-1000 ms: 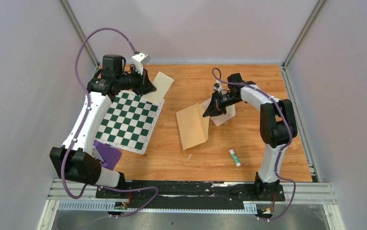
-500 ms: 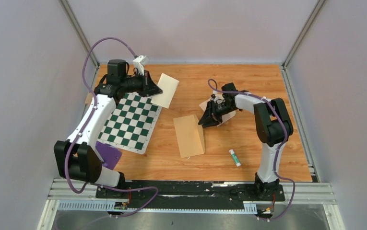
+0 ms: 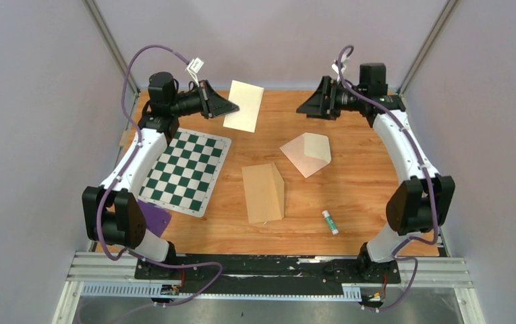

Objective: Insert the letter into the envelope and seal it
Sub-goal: Place the envelope at the center of the board, then place the letter in the envelope.

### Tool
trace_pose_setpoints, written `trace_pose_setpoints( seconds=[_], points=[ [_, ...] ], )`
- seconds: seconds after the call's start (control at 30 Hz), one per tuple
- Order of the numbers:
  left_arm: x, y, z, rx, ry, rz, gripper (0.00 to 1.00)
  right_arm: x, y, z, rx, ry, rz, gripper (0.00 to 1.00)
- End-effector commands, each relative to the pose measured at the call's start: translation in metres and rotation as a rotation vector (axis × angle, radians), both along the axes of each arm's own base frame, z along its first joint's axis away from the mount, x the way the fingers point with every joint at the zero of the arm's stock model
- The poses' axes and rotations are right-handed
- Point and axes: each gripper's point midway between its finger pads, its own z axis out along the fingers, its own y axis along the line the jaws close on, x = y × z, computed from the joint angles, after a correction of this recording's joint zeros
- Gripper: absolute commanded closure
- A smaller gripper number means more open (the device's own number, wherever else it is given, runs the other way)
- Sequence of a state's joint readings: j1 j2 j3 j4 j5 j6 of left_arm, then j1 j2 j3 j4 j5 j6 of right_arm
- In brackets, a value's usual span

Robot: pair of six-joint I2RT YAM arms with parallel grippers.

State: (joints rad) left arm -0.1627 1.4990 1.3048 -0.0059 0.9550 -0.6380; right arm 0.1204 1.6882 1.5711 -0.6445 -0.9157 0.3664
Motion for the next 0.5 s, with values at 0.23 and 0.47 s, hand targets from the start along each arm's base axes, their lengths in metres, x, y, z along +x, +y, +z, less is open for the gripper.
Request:
trace_pose_setpoints(
  seconds=[0.23, 0.47],
  points=[
    [-0.034, -0.014, 0.079, -0.199, -0.122, -0.278, 1.00, -0.012, 0.088, 0.117, 0.243, -0.328, 0.294, 0.23],
    [-0.026, -0.007, 0.078, -0.250, 0.001, -0.232, 1.00, -0.030, 0.112, 0.123, 0.279, -0.346, 0.382, 0.42]
  ],
)
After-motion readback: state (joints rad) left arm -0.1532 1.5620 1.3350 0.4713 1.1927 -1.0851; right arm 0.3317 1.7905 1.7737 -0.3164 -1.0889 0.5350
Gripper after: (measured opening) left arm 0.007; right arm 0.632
